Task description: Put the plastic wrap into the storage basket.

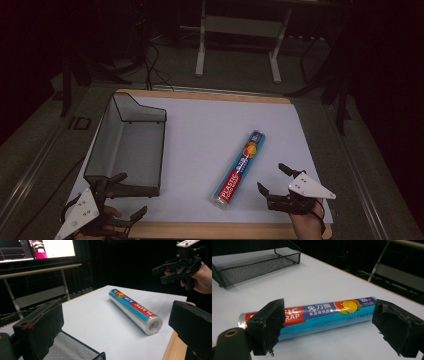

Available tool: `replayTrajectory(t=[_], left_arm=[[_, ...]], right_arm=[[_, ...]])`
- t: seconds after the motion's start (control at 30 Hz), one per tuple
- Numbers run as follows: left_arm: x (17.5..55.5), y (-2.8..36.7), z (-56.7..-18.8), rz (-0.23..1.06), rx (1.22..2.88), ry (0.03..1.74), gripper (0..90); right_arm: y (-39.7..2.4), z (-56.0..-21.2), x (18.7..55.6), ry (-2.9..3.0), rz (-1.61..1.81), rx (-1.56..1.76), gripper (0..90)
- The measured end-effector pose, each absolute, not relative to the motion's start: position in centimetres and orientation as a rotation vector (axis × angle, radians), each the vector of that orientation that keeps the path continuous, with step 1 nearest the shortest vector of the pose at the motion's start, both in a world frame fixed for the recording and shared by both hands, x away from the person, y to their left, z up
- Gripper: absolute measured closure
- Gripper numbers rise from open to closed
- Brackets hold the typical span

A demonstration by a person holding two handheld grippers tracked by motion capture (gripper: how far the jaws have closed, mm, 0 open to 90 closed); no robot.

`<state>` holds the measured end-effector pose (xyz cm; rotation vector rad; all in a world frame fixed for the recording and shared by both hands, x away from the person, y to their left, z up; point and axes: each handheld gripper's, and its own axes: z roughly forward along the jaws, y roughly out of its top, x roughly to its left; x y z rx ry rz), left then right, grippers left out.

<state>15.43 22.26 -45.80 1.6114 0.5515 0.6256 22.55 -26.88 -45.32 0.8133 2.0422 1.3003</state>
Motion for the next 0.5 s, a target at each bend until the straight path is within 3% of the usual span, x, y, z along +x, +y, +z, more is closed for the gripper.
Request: replayTrajectory(t=[0.5], left_arm=[[15.40,22.16,-45.80,0.625,1.606,0.549,0.6]], right_arm=[[-26.33,-44.65,22.03,2.098,1.317,0.758,11.7]])
